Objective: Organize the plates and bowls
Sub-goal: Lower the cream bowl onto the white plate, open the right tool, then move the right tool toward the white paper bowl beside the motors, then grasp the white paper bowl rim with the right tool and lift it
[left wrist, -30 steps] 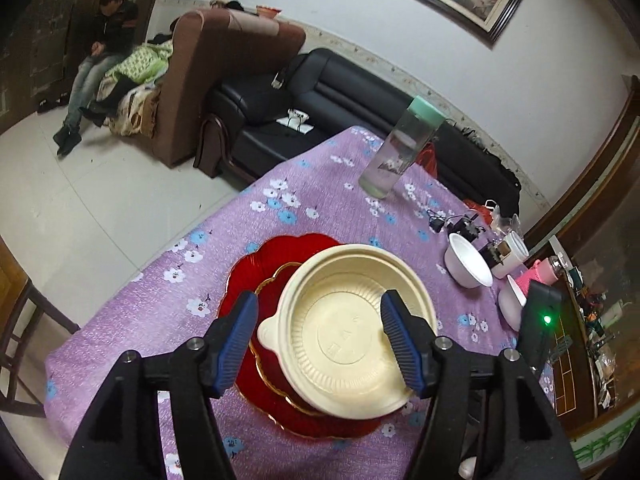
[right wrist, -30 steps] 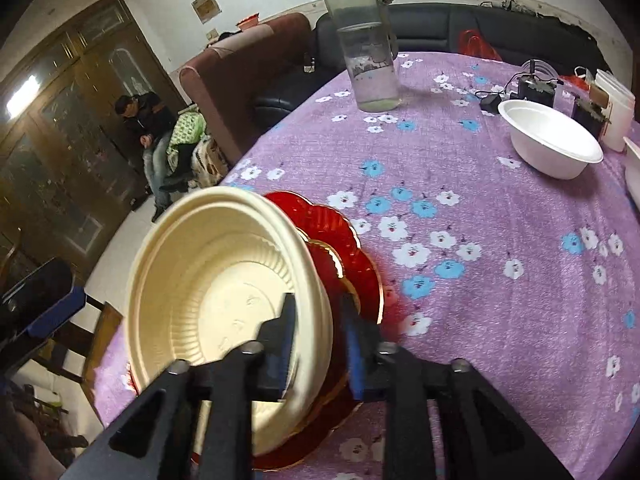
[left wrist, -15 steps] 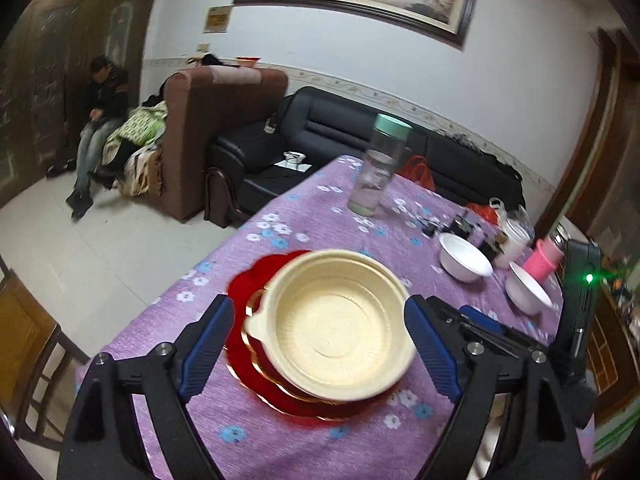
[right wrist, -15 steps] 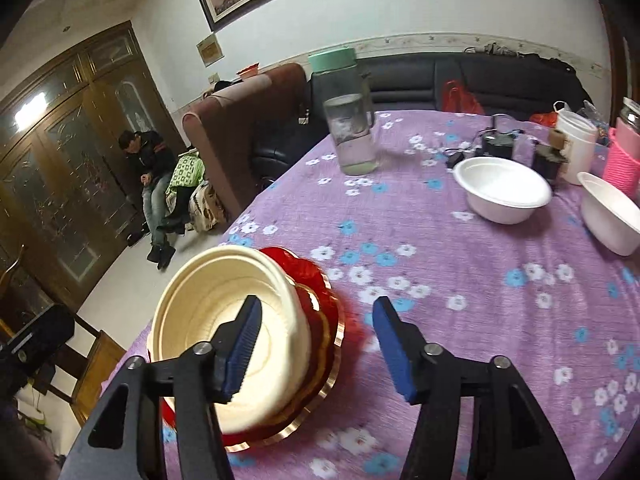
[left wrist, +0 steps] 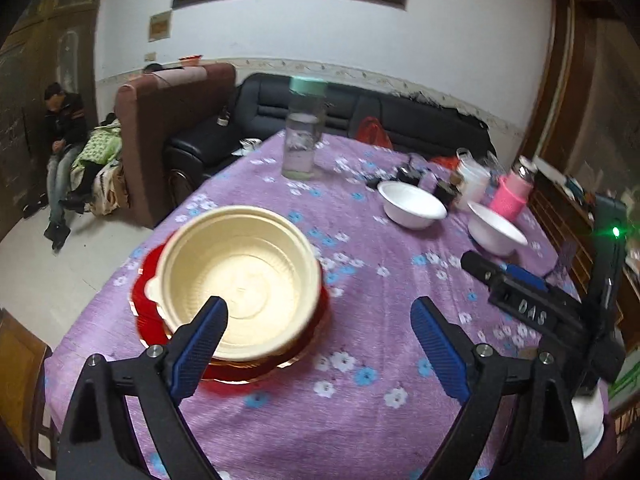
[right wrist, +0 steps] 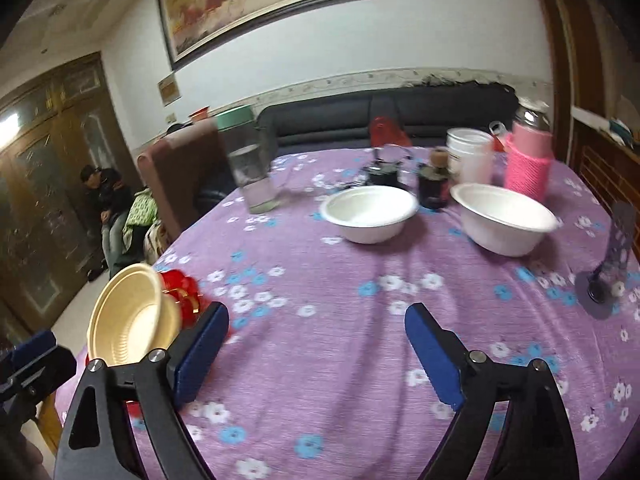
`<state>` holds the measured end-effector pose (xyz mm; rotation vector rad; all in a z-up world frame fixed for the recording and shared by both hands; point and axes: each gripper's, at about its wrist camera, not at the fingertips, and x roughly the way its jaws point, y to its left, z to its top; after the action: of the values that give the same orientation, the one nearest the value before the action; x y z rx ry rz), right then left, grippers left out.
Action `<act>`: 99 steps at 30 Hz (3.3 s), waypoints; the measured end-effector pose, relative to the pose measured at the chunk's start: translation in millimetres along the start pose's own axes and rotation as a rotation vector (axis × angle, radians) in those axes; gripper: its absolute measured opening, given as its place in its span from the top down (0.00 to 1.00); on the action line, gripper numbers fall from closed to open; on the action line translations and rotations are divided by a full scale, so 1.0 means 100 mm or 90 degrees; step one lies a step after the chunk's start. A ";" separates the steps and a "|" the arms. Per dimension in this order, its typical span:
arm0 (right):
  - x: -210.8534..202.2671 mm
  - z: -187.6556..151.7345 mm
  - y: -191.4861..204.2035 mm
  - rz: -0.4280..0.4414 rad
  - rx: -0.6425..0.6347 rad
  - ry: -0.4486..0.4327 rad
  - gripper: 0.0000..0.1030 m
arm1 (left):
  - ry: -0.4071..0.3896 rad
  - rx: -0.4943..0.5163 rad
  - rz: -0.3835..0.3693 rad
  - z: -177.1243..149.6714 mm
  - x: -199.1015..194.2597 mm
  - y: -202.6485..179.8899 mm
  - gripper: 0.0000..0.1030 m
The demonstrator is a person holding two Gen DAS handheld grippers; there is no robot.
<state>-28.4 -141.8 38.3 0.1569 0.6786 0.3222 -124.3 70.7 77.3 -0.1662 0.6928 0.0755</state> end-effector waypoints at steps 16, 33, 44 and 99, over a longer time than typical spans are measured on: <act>0.24 -0.05 -0.58 -0.103 0.027 -0.023 0.10 | -0.034 0.088 0.135 -0.03 0.17 -0.65 0.10; 0.30 -0.11 -0.75 -0.094 0.072 0.001 0.10 | -0.003 0.138 0.128 -0.11 0.46 -0.93 0.10; 0.33 -0.15 -0.75 -0.102 0.071 0.007 0.10 | 0.010 0.136 0.132 -0.11 0.53 -0.91 0.10; 1.77 0.94 -0.91 -0.032 0.182 0.153 0.82 | 0.349 -0.091 -0.153 1.43 3.24 -0.82 0.89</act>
<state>183.0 -169.8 -16.6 0.3770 0.9643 0.1961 224.8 19.6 -11.6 -0.4145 1.2094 -0.1577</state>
